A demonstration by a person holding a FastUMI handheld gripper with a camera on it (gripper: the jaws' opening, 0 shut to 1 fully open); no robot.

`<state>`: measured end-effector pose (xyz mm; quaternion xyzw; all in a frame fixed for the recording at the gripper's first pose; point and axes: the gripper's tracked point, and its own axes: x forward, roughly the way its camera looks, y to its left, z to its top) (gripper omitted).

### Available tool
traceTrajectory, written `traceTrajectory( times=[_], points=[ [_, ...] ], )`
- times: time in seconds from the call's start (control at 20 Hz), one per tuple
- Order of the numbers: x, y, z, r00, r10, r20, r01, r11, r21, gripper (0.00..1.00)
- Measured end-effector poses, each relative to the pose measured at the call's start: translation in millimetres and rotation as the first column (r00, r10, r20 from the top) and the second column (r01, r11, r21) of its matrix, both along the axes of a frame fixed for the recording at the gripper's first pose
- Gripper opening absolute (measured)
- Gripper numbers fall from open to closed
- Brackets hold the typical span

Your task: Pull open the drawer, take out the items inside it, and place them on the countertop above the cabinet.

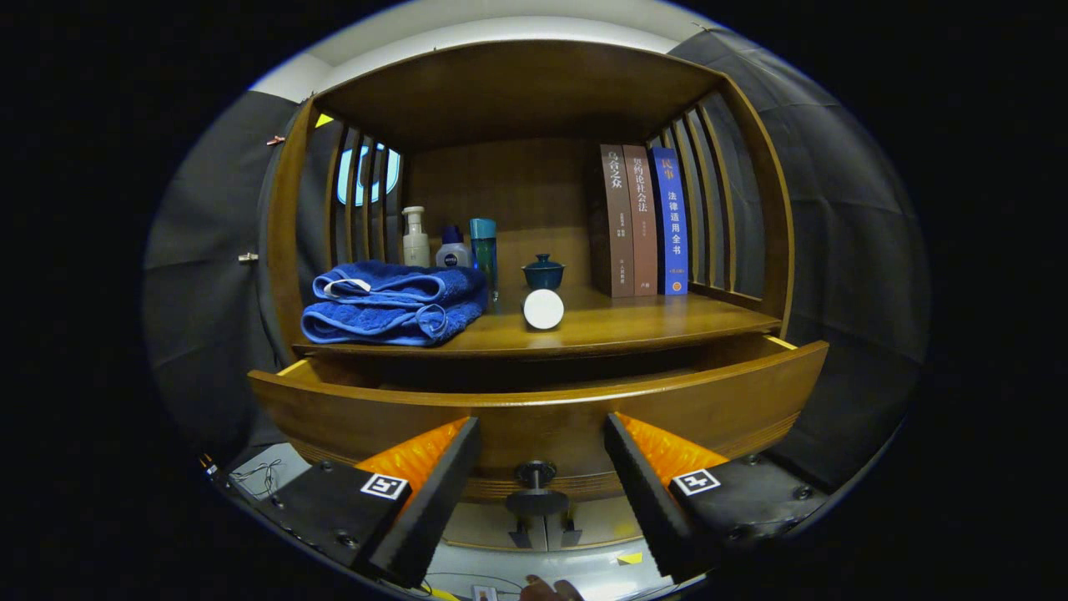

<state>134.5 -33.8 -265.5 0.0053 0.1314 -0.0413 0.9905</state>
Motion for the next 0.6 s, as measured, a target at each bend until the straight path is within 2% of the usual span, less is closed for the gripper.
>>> traceTrajectory(
  times=[0.6],
  points=[
    [44,-5,-5,1.0,-0.001,0.015,0.001,1.0,0.004,0.99]
  ],
)
